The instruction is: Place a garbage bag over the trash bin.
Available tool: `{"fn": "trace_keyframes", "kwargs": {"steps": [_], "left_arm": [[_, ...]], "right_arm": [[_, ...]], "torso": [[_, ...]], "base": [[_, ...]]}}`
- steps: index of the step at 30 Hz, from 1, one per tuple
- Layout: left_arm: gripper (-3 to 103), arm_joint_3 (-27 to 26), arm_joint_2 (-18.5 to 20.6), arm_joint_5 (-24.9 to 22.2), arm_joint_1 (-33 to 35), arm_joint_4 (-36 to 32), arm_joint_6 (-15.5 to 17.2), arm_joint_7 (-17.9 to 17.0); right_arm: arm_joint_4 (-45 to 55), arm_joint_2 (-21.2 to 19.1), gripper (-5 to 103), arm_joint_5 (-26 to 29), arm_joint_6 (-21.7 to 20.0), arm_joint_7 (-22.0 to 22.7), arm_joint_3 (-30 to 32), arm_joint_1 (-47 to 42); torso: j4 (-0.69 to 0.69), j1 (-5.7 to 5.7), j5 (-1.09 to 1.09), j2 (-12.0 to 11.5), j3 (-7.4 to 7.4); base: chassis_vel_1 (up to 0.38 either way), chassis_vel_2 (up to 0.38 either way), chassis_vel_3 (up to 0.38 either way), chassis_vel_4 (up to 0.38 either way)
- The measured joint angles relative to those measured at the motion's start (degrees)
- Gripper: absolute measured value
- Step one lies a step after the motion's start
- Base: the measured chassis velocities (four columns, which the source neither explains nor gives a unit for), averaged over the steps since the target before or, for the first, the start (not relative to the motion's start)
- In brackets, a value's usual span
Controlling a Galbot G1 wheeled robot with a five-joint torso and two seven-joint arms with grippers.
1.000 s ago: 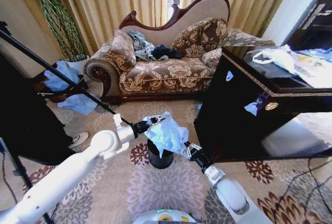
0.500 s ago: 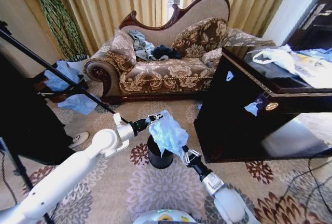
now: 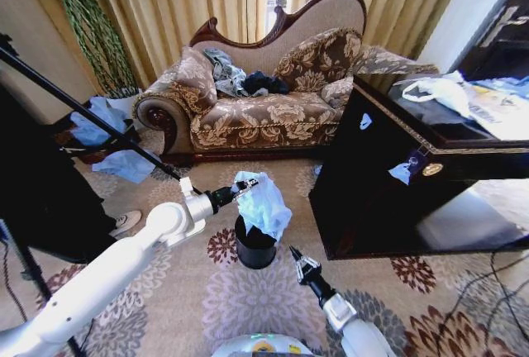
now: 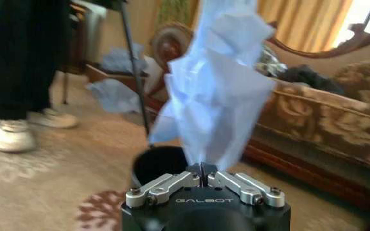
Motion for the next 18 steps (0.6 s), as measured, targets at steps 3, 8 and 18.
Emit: {"fn": "trace_keyframes", "kwargs": {"steps": [3,8,18], "left_arm": [[0,0.0,0.2,-0.2,-0.3,0.0,0.0,-0.1],[0,0.1,1.4,-0.7,0.0,-0.6,0.0,-0.2],[0,-0.3,3.8,-1.3,1.1,-1.8,0.0,-0.2]], "right_arm": [[-0.6,0.5,0,-0.6,1.4,-0.7,-1.0,0.1],[-2.2,3.2,0,-1.5,1.7,4.0,-5.5,5.5],[-1.6,-0.2,0,-1.0,-2.4,6.1,-4.8,14.0]], "torso": [[0.00,0.00,0.00,0.0,0.00],[0.00,0.00,0.01,0.0,0.00],[0.00,0.00,0.00,0.0,0.00]], "base": [[0.000,0.000,0.000,0.000],[0.000,0.000,0.000,0.000],[0.000,0.000,0.000,0.000]]}}
